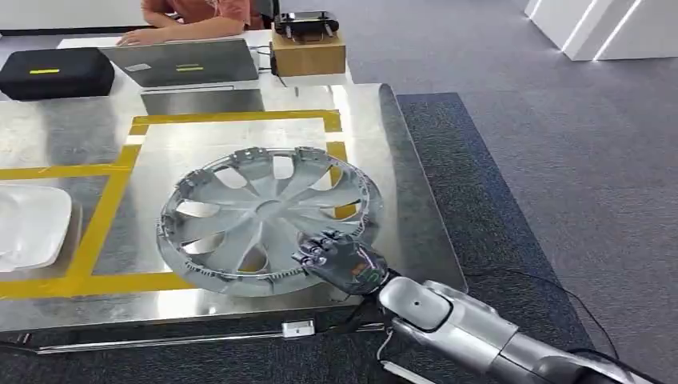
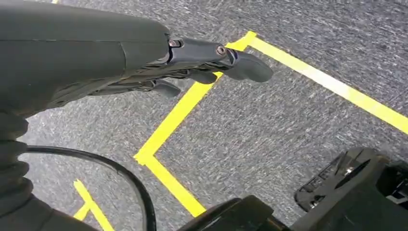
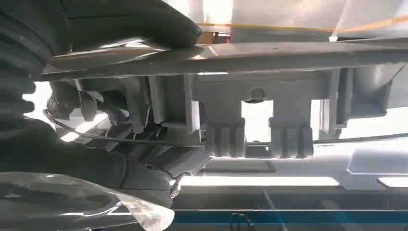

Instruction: Take the parts from the cabinet and place them on the table.

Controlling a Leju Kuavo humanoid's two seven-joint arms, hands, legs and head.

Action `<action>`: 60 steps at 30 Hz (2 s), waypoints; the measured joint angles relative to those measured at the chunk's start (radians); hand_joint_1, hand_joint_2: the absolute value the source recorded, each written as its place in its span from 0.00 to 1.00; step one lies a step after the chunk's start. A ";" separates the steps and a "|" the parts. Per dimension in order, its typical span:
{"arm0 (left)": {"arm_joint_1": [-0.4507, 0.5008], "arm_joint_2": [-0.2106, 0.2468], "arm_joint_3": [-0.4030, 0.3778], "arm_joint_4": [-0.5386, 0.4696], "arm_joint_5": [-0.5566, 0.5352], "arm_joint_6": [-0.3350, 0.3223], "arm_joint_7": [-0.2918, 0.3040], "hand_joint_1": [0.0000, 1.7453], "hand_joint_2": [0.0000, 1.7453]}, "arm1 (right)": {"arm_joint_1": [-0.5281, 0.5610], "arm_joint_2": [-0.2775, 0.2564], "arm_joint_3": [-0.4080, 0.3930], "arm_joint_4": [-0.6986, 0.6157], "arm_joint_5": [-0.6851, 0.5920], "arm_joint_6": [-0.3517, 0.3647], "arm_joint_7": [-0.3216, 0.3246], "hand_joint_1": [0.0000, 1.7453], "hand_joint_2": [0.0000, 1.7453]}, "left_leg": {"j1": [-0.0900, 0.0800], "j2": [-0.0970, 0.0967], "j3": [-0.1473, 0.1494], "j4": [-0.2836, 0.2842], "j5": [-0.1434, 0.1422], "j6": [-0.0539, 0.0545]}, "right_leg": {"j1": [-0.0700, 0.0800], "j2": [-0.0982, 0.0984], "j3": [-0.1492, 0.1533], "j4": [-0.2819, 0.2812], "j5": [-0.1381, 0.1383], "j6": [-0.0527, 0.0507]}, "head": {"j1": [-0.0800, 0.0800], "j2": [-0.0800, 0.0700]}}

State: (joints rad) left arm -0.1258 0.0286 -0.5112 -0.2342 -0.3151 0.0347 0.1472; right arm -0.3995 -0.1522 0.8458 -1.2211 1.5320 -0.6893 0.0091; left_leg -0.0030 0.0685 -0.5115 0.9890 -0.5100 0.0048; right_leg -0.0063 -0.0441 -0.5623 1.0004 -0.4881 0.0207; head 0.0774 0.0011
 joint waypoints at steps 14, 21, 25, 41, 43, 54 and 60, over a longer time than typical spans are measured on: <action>0.005 0.004 0.016 0.000 -0.011 0.004 -0.005 0.00 1.00 | 0.019 -0.012 -0.051 0.004 0.016 0.000 0.024 0.00 0.00 | 0.000 0.000 0.000 0.000 0.000 0.000 | 0.000 0.000 0.000 0.000 0.000 0.000 | 0.000 0.000; 0.006 0.004 0.018 0.000 -0.011 0.010 -0.008 0.00 0.00 | 0.022 -0.016 -0.064 0.005 0.019 0.000 0.027 0.00 0.00 | 0.000 0.000 0.000 0.000 0.000 0.000 | 0.000 0.000 0.000 0.000 0.000 0.000 | 0.000 0.000; 0.009 0.004 0.019 0.000 -0.011 0.014 -0.008 0.00 0.00 | 0.022 -0.019 -0.069 0.007 0.021 0.000 0.030 0.00 0.00 | 0.000 0.000 0.000 0.000 0.000 0.000 | 0.000 0.000 0.000 0.000 0.000 0.000 | 0.000 0.000; 0.011 0.004 0.026 0.000 -0.010 0.003 -0.008 0.00 0.00 | 0.018 -0.029 -0.092 0.020 0.026 0.000 0.038 0.00 0.00 | 0.000 0.000 0.000 0.001 0.000 0.000 | 0.000 0.000 0.000 0.000 0.000 0.000 | 0.000 0.000; 0.012 0.004 0.031 0.000 -0.010 0.003 -0.008 0.00 0.00 | 0.016 -0.032 -0.100 0.028 0.016 0.000 0.039 0.00 0.00 | 0.000 0.000 0.000 0.001 0.000 0.000 | 0.000 0.000 0.000 0.000 0.000 0.000 | 0.000 0.000; 0.026 0.004 0.072 0.000 -0.008 0.018 -0.013 0.00 0.00 | -0.038 -0.049 -0.143 0.148 0.035 0.047 0.284 0.00 0.00 | 0.000 0.000 0.000 0.002 0.000 0.000 | 0.000 0.000 0.000 0.000 0.001 0.000 | 0.000 0.000; 0.035 0.003 0.093 0.000 -0.008 0.021 -0.016 0.00 0.00 | -0.061 -0.073 -0.133 0.174 0.037 0.101 0.386 0.00 0.00 | 0.000 0.000 -0.001 0.002 0.000 0.000 | 0.000 0.000 0.000 0.000 0.001 0.000 | 0.000 0.000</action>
State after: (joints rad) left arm -0.0905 0.0317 -0.4177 -0.2342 -0.3227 0.0553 0.1308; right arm -0.4608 -0.2255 0.7130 -1.0475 1.5694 -0.5886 0.3952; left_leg -0.0031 0.0686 -0.5122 0.9910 -0.5098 0.0047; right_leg -0.0063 -0.0438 -0.5623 1.0004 -0.4867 0.0212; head 0.0774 0.0011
